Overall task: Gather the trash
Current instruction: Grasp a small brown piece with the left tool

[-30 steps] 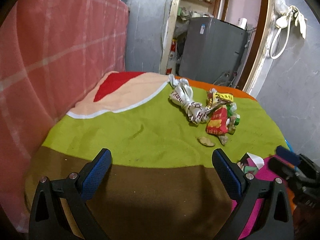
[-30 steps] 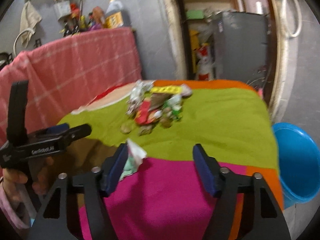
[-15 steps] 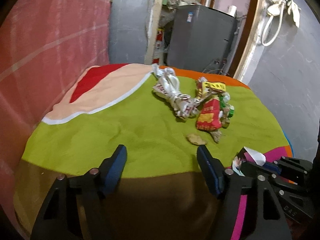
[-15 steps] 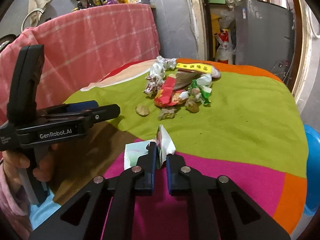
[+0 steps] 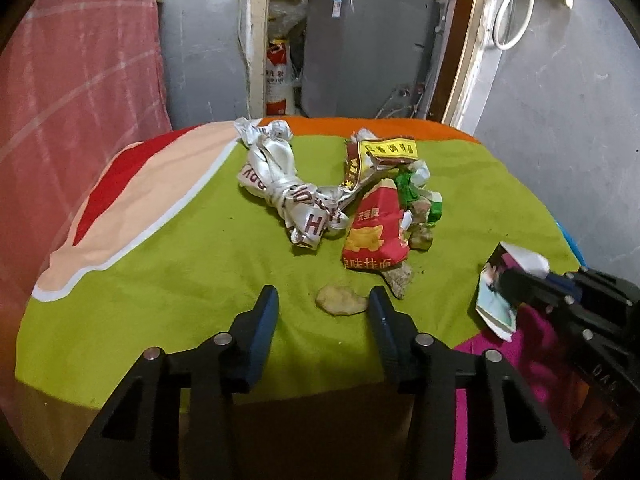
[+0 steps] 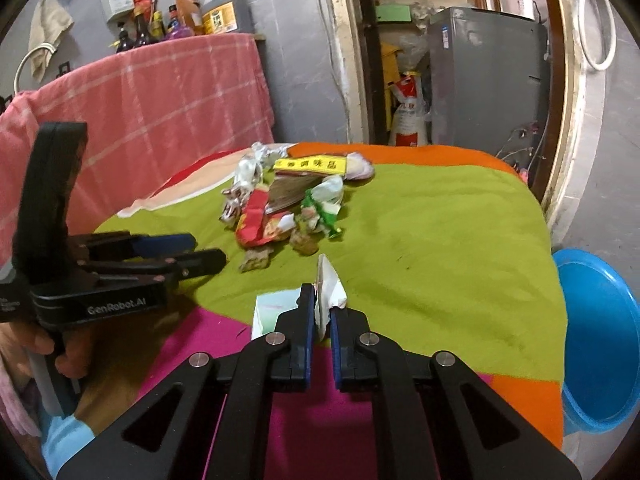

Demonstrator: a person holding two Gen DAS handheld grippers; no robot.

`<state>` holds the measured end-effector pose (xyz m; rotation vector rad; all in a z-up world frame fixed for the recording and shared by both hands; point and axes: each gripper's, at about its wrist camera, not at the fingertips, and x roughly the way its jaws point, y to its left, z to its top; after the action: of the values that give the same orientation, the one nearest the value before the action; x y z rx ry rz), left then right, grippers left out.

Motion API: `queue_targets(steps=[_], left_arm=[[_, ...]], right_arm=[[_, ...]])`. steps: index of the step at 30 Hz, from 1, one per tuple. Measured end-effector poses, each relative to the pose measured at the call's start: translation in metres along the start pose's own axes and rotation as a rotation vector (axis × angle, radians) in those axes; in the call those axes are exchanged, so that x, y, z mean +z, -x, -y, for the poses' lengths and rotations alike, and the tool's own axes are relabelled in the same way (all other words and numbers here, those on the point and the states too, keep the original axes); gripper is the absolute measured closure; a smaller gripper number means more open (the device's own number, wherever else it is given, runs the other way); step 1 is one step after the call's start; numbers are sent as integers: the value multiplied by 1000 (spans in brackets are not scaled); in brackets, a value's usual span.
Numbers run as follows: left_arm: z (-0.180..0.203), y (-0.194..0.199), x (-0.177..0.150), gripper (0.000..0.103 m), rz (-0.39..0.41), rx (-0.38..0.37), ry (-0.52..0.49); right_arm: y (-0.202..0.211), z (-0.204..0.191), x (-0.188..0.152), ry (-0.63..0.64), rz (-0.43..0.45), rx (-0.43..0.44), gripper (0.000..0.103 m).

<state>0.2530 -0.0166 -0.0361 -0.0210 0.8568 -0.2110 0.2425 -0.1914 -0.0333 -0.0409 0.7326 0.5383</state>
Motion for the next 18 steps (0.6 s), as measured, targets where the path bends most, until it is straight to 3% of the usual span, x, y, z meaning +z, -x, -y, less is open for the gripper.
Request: queue_targets(steps=[11, 18], left_arm=[[11, -9, -1, 88, -27, 4, -69], [14, 0, -5, 95, -1, 1, -15]], right_arm=[[2, 2, 2, -15, 30, 11, 98], [10, 5, 0, -24, 68, 13, 98]])
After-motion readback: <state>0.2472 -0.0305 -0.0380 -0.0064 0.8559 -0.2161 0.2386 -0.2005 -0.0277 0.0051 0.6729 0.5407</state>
